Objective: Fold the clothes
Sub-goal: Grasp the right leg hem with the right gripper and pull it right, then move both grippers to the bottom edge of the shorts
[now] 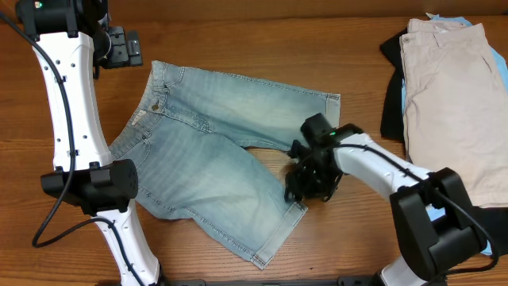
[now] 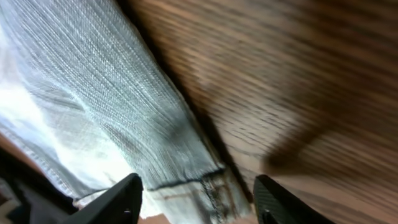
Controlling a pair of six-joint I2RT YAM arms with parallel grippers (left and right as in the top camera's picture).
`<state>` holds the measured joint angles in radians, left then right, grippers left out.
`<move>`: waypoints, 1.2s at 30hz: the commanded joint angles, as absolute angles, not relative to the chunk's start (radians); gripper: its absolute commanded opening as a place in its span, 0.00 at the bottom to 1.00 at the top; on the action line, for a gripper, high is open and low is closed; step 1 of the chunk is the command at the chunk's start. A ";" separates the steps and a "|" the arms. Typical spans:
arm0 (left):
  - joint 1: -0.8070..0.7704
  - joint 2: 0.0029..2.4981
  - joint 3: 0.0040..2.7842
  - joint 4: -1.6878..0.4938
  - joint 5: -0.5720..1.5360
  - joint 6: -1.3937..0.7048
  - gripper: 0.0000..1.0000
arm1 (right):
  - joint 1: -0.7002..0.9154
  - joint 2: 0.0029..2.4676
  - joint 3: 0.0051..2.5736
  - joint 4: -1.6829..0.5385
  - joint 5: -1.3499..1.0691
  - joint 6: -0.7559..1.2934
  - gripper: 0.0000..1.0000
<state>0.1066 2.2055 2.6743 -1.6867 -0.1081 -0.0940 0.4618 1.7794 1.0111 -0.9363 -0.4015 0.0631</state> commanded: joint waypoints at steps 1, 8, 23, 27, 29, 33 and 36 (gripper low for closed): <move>0.104 2.191 2.671 -1.689 -0.103 -0.063 1.00 | 0.505 1.764 0.974 -0.922 -0.322 0.146 0.55; 0.104 2.191 2.671 -1.689 -0.083 -0.064 1.00 | 0.540 1.765 0.935 -0.923 -0.233 0.274 0.24; 0.104 2.194 2.671 -1.687 -0.076 -0.063 1.00 | 0.295 1.765 0.982 -0.756 -0.018 0.441 0.04; 0.105 2.197 2.671 -1.689 -0.077 -0.051 1.00 | 0.167 1.765 0.984 -0.666 -0.035 0.372 0.05; 0.105 2.197 2.671 -1.687 -0.078 -0.035 1.00 | 0.138 1.765 0.991 -0.656 -0.076 0.313 0.31; 0.105 2.193 2.686 -1.689 -0.072 -0.034 1.00 | 0.104 1.750 1.083 -0.735 -0.181 0.279 0.75; 0.105 2.158 2.687 -1.689 -0.027 -0.059 1.00 | 0.106 1.700 1.204 -0.841 -0.194 0.280 0.82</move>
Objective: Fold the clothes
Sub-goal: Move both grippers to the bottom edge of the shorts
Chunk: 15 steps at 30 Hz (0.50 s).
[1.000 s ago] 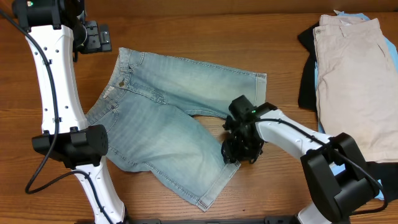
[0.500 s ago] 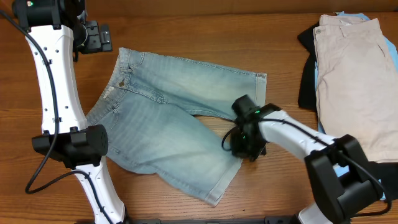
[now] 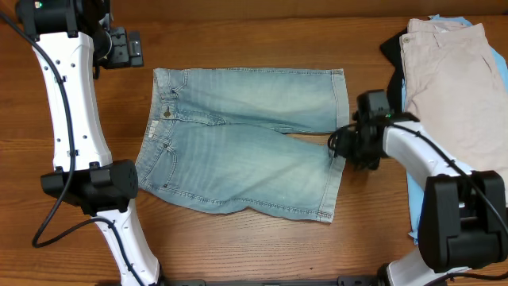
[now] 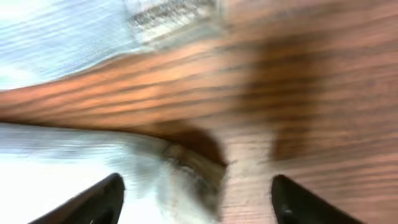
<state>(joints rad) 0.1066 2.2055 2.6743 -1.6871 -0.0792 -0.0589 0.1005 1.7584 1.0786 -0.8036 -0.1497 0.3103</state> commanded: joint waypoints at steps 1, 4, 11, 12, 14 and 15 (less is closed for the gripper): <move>0.105 2.141 2.686 -1.690 -0.012 -0.069 1.00 | 0.108 1.678 1.246 -0.879 -0.193 0.280 0.85; 0.105 2.071 2.685 -1.690 0.011 -0.112 1.00 | 0.111 1.597 1.375 -1.009 -0.192 0.287 0.90; 0.105 1.810 2.492 -1.689 0.020 -0.247 1.00 | 0.112 1.357 1.440 -1.222 -0.155 0.379 1.00; 0.105 1.773 2.429 -1.689 0.014 -0.274 1.00 | 0.112 1.338 1.439 -1.250 -0.144 0.397 1.00; 0.105 1.712 2.302 -1.689 -0.041 -0.355 1.00 | 0.113 1.318 1.439 -1.301 -0.141 0.430 1.00; 0.105 1.683 2.227 -1.689 -0.094 -0.418 1.00 | 0.116 1.316 1.438 -1.332 -0.141 0.459 1.00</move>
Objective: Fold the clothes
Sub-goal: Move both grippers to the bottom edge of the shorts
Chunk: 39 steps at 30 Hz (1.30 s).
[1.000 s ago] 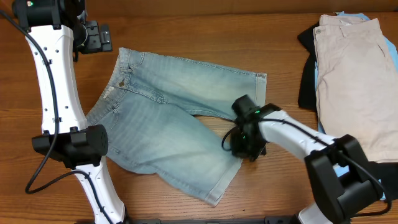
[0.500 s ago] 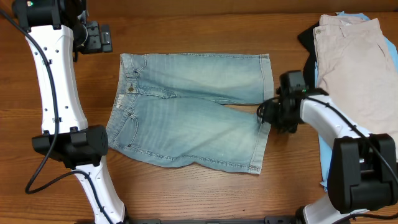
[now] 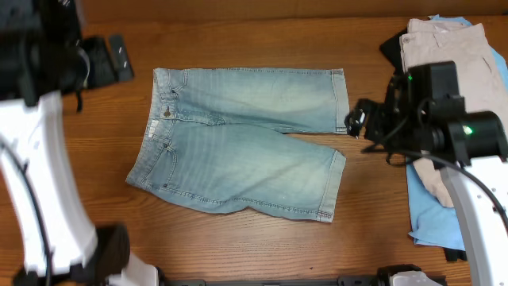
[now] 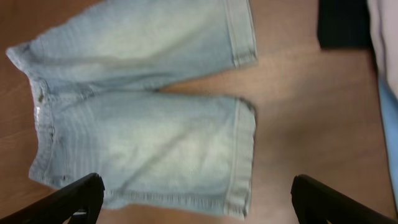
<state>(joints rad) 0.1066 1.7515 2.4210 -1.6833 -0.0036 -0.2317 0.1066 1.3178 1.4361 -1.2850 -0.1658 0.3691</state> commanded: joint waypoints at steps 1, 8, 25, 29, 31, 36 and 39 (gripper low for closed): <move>0.105 1.662 2.164 -1.687 -0.139 -0.475 1.00 | 0.122 1.317 1.436 -1.361 -0.141 0.479 1.00; 0.107 1.536 1.639 -1.536 -0.236 -0.906 1.00 | 0.156 1.319 1.361 -1.359 -0.182 0.480 1.00; 0.148 1.530 0.990 -0.907 -0.195 -1.026 0.92 | 0.157 1.326 1.029 -1.155 -0.190 0.473 0.91; 0.153 1.531 0.920 -0.811 -0.198 -1.026 0.91 | 0.157 1.327 0.972 -1.110 -0.213 0.474 0.88; 0.153 1.531 0.873 -0.728 -0.214 -1.026 0.89 | 0.158 1.327 0.952 -1.099 -0.212 0.477 0.87; 0.153 1.531 0.815 -0.624 -0.219 -1.025 0.71 | 0.158 1.334 0.947 -1.096 -0.212 0.507 0.83; 0.153 1.531 0.791 -0.582 -0.221 -1.025 0.56 | 0.158 1.334 0.943 -1.096 -0.212 0.534 0.82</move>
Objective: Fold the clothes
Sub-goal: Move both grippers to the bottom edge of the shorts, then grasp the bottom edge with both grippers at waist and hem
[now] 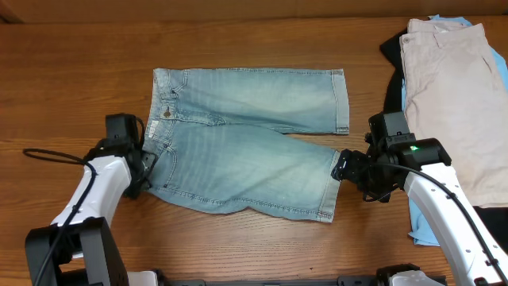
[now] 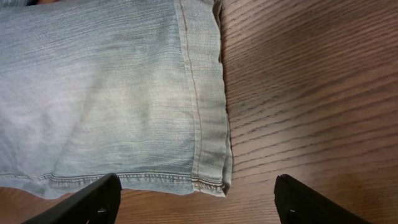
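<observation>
Light-blue denim shorts (image 1: 246, 159) lie flat on the wooden table, waistband to the left and both legs pointing right. My left gripper (image 1: 148, 165) rests at the near corner of the waistband; the overhead view does not show how its jaws stand. My right gripper (image 1: 340, 168) is at the hem of the near leg. In the right wrist view this gripper (image 2: 196, 202) is open, its fingers (image 2: 93, 199) spread wide. The hem's corner (image 2: 211, 177) lies between them, untouched.
At the right edge of the table is a pile of clothes: beige trousers (image 1: 444, 87) on top, a black garment (image 1: 390, 87) and a light-blue one (image 1: 421, 218) beneath. Bare wood (image 1: 238, 246) runs along the front of the shorts.
Both arms have come down from raised positions. The left gripper is now at the waistband's near corner, and the open right gripper is at the near leg's hem. The shorts have not moved.
First the shorts lay askew, legs splayed, with my right gripper at the near leg's hem. Then they lay straightened, legs pointing right, the right gripper still by the hems. Then it was lifted clear. Now both grippers sit low at opposite ends of the shorts.
</observation>
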Controlling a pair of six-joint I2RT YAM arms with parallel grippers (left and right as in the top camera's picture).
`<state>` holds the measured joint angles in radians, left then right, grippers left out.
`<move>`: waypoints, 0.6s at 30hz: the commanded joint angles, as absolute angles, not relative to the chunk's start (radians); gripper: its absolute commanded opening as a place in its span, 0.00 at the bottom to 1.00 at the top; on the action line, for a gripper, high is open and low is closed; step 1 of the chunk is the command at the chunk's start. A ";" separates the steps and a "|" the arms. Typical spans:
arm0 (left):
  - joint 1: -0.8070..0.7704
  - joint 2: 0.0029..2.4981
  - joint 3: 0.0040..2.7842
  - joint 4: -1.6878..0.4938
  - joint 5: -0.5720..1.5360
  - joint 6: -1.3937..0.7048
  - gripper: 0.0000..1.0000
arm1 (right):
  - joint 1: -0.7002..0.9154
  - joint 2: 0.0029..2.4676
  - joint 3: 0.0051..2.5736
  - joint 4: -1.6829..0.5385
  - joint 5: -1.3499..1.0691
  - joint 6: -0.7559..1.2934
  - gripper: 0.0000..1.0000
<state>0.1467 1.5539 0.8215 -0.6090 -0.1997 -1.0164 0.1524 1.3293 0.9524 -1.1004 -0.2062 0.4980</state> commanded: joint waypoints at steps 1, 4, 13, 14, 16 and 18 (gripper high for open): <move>0.153 1.531 0.783 -0.570 -0.221 -1.025 0.52 | 0.160 1.334 0.940 -1.097 -0.211 0.542 0.82; 0.153 1.531 0.762 -0.550 -0.221 -1.025 0.49 | 0.184 1.335 0.918 -1.085 -0.215 0.558 0.82; 0.153 1.543 0.752 -0.546 -0.235 -1.024 0.25 | 0.381 1.336 0.884 -1.044 -0.176 0.729 0.83; 0.153 1.545 0.752 -0.549 -0.235 -1.024 0.18 | 0.405 1.336 0.882 -1.043 -0.154 0.760 0.83; 0.151 1.550 0.752 -0.551 -0.235 -1.024 0.09 | 0.452 1.336 0.874 -1.034 -0.116 0.819 0.83; 0.150 1.551 0.752 -0.553 -0.235 -1.024 0.04 | 0.496 1.336 0.856 -1.019 -0.081 0.886 0.80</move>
